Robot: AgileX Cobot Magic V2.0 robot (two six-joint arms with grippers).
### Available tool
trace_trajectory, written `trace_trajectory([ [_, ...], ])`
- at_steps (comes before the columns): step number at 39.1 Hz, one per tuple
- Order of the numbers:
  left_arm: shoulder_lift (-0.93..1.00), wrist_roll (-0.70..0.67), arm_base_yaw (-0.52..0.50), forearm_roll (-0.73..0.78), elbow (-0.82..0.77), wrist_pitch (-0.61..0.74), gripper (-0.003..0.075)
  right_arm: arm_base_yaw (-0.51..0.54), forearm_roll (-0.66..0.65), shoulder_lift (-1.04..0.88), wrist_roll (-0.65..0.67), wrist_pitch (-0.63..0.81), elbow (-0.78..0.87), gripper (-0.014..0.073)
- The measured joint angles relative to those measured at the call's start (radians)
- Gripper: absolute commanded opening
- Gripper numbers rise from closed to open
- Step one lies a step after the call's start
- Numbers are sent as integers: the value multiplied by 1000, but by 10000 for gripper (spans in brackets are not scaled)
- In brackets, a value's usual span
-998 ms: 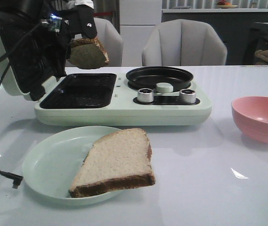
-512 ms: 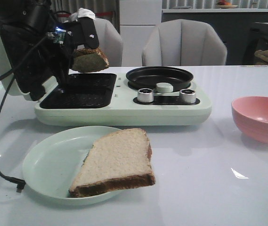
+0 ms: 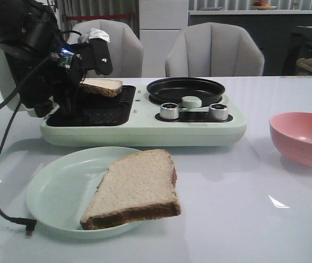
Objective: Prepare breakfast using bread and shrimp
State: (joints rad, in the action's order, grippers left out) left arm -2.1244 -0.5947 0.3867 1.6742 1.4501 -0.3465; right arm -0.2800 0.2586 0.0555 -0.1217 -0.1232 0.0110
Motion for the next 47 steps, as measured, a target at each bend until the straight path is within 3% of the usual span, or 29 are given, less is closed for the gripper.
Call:
trace_trajectory([
  [4,6,-12,6,10,2,0,620,0,0,0,0,0,0,139],
  [22,53,-18,43,-4,-43,2,619,0,0,0,0,0,0,139],
  [47,220,-18,70,-203,-125,6,618,0,0,0,0,0,0,139],
])
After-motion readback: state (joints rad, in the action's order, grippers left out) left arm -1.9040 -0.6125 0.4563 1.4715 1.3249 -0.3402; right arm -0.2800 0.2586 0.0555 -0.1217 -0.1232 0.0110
